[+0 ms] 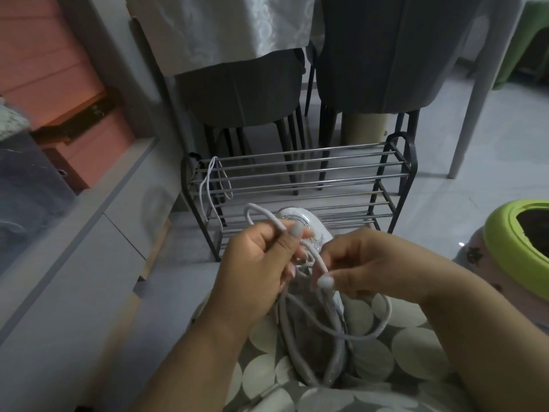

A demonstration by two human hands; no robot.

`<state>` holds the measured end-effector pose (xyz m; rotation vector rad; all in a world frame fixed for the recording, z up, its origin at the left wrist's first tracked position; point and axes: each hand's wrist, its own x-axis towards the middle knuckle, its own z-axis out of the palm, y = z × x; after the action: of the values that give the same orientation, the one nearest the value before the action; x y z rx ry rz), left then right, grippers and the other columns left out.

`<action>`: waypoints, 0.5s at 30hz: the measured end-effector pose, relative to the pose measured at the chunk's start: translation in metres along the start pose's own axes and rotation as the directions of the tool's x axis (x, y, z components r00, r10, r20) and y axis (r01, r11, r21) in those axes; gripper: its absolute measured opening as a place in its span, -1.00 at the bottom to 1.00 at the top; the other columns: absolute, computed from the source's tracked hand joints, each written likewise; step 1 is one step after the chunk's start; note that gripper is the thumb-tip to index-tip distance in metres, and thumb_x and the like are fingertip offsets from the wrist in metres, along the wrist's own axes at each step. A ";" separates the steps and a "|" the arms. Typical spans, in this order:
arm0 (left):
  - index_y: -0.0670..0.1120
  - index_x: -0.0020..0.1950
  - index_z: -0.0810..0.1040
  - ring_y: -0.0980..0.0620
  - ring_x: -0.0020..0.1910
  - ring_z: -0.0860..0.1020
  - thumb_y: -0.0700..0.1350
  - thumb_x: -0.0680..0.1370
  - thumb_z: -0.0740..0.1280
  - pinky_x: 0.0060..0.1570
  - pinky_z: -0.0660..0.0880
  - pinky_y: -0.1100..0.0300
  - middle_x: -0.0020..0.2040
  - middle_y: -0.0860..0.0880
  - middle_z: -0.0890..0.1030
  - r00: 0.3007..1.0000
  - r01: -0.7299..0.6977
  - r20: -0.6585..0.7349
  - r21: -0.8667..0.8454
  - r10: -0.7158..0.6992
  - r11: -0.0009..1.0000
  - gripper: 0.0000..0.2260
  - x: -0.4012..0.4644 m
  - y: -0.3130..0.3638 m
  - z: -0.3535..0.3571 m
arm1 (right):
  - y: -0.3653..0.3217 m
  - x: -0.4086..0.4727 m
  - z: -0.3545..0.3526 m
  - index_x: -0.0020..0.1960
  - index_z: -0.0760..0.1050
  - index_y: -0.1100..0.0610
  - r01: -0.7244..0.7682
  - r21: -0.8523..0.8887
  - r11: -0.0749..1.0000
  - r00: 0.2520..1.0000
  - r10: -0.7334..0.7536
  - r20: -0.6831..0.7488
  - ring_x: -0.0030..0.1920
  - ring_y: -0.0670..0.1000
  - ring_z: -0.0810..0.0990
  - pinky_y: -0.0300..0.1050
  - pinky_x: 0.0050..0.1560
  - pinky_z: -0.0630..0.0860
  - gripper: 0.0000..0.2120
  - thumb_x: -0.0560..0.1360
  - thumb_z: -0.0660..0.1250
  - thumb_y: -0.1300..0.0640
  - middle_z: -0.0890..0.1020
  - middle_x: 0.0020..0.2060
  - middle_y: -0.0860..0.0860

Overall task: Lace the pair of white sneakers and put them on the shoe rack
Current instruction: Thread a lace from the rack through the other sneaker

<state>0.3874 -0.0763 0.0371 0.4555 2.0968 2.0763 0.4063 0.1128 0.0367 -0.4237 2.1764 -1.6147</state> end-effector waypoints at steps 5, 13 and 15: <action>0.02 -0.19 0.68 0.10 -0.49 0.41 0.05 0.45 0.31 -0.54 0.35 0.28 -0.38 0.00 0.54 0.998 -0.006 -0.066 -0.035 0.004 0.999 -0.81 0.007 0.004 -0.002 | 0.006 0.002 -0.003 -0.14 0.66 0.05 0.025 -0.039 0.999 0.998 -0.027 -0.052 -0.32 0.16 0.55 -0.11 -0.30 0.51 -0.80 0.38 0.40 -0.07 0.62 -0.30 0.16; -0.09 -0.24 0.58 0.03 -0.55 0.53 -0.09 0.57 0.32 -0.57 0.39 0.22 -0.37 -0.11 0.64 0.967 0.254 -0.071 0.311 -0.244 0.916 -0.80 -0.015 -0.019 0.008 | 0.015 0.005 -0.006 -0.18 0.59 0.31 0.070 0.295 0.953 0.958 0.019 -0.287 -0.32 0.05 0.64 -0.19 -0.31 0.58 -0.85 0.31 0.40 0.24 0.65 -0.35 0.17; -0.12 -0.25 0.58 -0.01 -0.55 0.55 -0.08 0.57 0.32 -0.60 0.38 0.25 -0.38 -0.14 0.64 0.950 0.308 -0.065 0.354 -0.305 0.883 -0.77 -0.024 -0.025 0.014 | 0.016 0.006 -0.005 -0.17 0.57 0.34 0.052 0.291 0.955 0.953 0.040 -0.302 -0.32 0.05 0.65 -0.20 -0.30 0.58 -0.83 0.27 0.42 0.28 0.65 -0.35 0.17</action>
<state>0.4118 -0.0701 0.0091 0.1390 2.3798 1.5268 0.3987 0.1186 0.0218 -0.0948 2.0861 -2.0870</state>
